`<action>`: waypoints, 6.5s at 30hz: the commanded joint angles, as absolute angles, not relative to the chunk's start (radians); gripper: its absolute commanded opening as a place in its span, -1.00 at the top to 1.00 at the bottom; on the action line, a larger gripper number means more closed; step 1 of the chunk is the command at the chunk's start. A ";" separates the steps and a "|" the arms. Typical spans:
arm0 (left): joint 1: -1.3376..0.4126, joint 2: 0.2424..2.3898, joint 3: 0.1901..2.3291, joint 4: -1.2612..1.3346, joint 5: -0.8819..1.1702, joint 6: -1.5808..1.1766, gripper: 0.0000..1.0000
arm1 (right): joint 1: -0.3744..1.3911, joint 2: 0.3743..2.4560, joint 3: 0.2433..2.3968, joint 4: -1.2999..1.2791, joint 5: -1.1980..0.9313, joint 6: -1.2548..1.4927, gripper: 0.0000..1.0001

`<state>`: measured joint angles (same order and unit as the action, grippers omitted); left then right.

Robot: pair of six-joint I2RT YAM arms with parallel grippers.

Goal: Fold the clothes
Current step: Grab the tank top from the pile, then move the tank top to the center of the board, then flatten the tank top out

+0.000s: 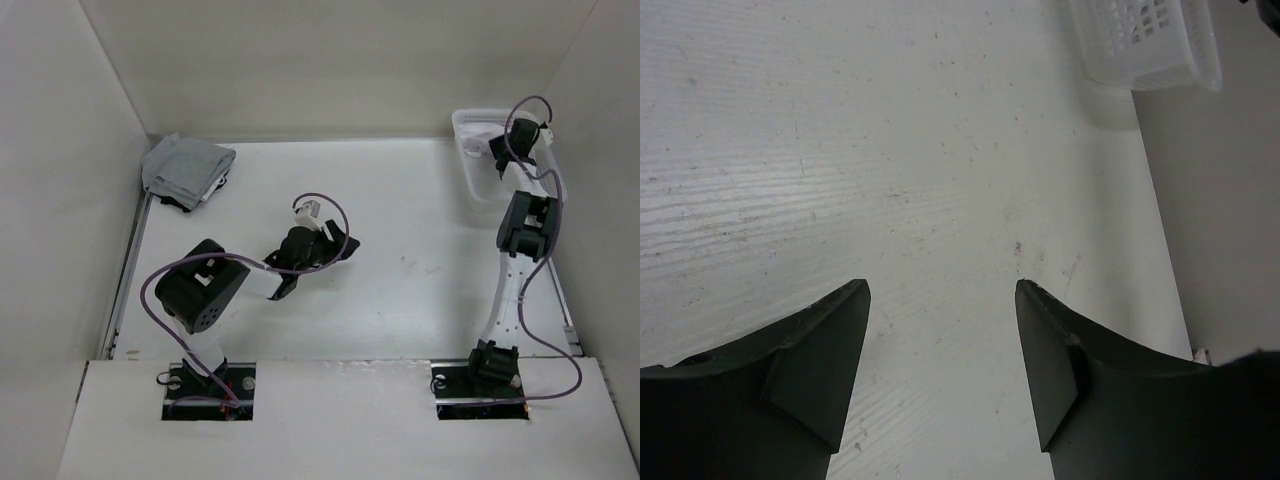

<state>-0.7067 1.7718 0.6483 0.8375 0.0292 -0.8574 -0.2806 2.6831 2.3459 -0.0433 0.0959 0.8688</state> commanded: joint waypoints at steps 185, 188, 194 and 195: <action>-0.360 1.217 1.241 0.255 -0.406 -0.542 0.92 | 0.289 1.389 1.704 -0.120 0.020 0.458 1.00; -0.265 1.340 1.325 0.206 -0.322 -0.618 0.93 | 0.254 1.529 1.793 -0.121 -0.014 0.474 1.00; -0.180 1.477 1.603 0.120 -0.247 -0.614 0.93 | 0.237 1.704 2.089 -0.196 -0.040 0.488 1.00; -0.165 1.479 1.647 0.103 -0.230 -0.615 0.93 | 0.237 1.721 2.155 -0.218 -0.040 0.488 1.00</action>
<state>-0.2005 1.5517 1.4296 0.0723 -0.3046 -0.5854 0.2420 1.7622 1.8946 -0.2600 -0.0048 0.4683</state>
